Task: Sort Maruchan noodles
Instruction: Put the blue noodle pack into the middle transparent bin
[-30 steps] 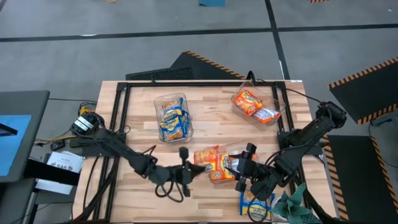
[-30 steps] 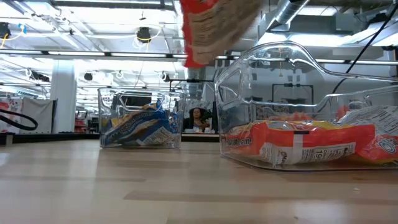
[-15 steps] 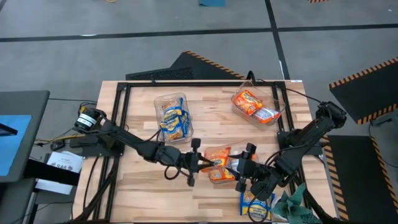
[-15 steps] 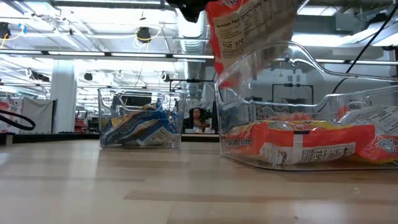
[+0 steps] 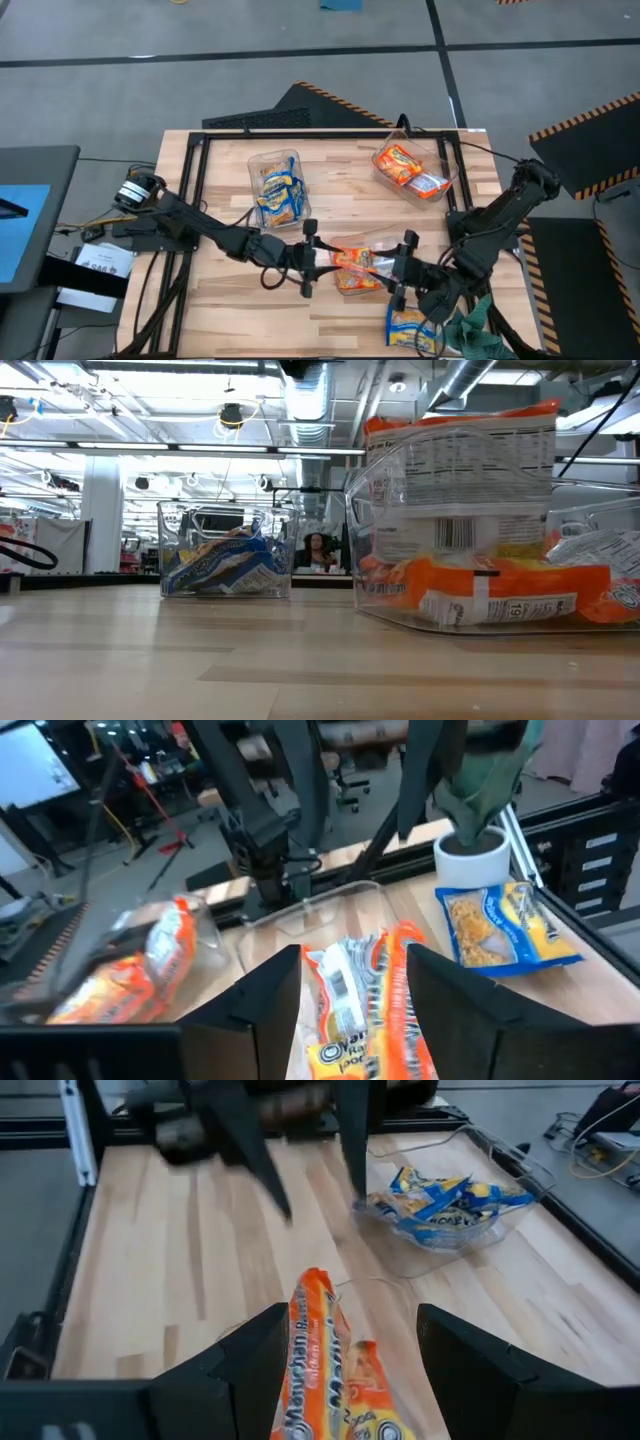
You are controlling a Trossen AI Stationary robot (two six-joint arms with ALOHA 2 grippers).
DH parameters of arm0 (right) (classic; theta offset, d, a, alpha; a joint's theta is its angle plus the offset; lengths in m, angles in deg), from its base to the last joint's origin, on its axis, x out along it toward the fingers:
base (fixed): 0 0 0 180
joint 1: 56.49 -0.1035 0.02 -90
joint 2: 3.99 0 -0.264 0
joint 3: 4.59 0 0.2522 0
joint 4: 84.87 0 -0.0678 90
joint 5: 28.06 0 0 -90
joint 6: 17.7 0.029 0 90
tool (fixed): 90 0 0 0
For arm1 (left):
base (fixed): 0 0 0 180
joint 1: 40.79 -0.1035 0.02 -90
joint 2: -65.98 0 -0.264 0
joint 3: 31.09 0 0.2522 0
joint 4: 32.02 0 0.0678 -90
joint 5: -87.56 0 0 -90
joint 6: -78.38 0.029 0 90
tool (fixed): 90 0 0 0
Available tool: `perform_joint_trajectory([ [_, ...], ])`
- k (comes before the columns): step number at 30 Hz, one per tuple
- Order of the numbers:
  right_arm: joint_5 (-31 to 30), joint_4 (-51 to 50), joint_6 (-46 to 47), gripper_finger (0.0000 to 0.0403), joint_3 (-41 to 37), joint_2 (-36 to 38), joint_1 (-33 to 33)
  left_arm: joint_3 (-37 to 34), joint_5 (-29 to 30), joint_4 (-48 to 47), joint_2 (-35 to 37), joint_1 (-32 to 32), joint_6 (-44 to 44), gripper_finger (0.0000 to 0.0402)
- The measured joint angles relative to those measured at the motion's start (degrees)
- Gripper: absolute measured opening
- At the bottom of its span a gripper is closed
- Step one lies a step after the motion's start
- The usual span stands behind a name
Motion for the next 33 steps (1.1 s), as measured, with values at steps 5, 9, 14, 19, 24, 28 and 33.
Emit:
perform_joint_trajectory([
  [5, -0.1, -0.2, 0.3, 0.0244, 0.0, 0.2, -1.7, 0.0, 3.8, -10.3, 8.5, 3.9, -3.8, 0.0175],
  [9, -0.2, -0.1, 1.0, 0.0244, 0.0, 0.2, -2.1, -0.7, 4.0, -16.0, 14.3, 8.5, -11.0, 0.0175],
  [14, -0.3, -0.1, 2.2, 0.0244, 0.0, 0.2, -1.8, -5.6, 9.8, -13.2, 15.9, 15.4, -13.2, 0.0171],
  [19, 1.0, 1.5, 2.3, 0.0244, 0.0, 0.2, -1.5, -11.0, 14.6, -9.1, 15.9, 19.5, -15.0, 0.0169],
  [24, 19.7, 15.9, -6.4, 0.0244, -0.1, 0.1, -0.7, -11.6, 17.1, -8.4, 15.9, 20.3, -16.1, 0.0168],
  [28, 31.4, 23.4, -9.2, 0.0244, 0.6, -2.9, -0.9, -11.6, 17.1, -8.4, 15.9, 20.2, -17.2, 0.0168],
  [33, 39.4, 6.6, 2.4, 0.0244, 6.5, -8.5, -1.5, -11.6, 17.1, -8.6, 15.9, 20.2, -17.5, 0.0168],
])
